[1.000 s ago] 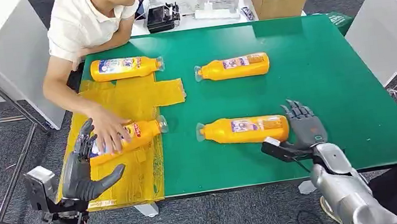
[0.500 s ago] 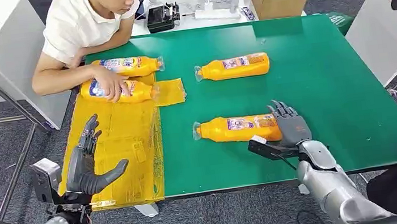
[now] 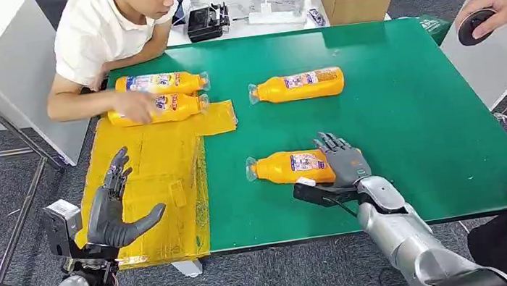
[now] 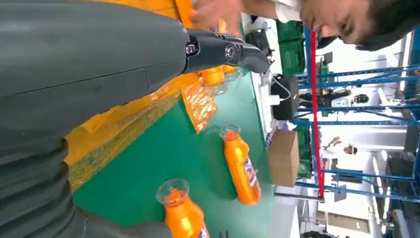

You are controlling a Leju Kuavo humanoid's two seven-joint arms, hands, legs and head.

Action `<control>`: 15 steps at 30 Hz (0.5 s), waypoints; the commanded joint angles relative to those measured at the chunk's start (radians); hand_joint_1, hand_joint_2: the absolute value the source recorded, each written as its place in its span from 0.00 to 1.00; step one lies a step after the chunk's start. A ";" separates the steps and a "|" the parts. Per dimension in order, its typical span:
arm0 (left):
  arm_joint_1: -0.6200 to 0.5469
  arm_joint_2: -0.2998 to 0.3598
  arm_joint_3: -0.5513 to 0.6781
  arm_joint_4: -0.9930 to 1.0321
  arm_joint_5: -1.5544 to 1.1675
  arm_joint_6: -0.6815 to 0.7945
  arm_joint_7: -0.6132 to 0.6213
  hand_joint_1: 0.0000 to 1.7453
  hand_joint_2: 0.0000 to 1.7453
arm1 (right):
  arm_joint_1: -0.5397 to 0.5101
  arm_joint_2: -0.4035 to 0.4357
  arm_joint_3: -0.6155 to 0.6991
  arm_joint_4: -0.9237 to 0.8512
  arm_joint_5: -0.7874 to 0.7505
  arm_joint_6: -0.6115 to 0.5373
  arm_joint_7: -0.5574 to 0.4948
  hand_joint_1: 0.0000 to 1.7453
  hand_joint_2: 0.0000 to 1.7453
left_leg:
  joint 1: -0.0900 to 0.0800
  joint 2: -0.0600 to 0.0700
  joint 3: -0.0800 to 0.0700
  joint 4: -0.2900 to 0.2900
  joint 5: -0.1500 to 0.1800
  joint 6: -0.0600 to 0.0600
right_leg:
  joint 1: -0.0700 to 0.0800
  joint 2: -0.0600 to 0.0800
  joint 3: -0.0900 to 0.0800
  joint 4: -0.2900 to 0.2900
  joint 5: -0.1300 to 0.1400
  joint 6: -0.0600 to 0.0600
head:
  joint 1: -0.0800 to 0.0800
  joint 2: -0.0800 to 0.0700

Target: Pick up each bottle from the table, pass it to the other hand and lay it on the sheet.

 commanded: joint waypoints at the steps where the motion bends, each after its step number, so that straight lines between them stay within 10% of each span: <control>1: -0.099 -0.030 -0.049 0.143 0.009 -0.020 0.016 0.00 1.00 | -0.039 0.027 0.020 0.157 -0.094 0.167 0.048 1.00 1.00 | 0.000 -0.002 0.004 -0.002 0.001 0.000 | 0.000 -0.004 0.005 -0.002 0.000 -0.001 | 0.000 0.000; 15: -0.132 -0.022 -0.080 0.166 0.043 -0.037 0.003 0.00 1.00 | -0.037 0.024 0.007 0.183 -0.123 0.212 0.083 1.00 1.00 | 0.000 -0.003 0.012 -0.003 0.002 -0.001 | 0.001 -0.005 0.011 -0.004 0.002 -0.003 | 0.000 0.000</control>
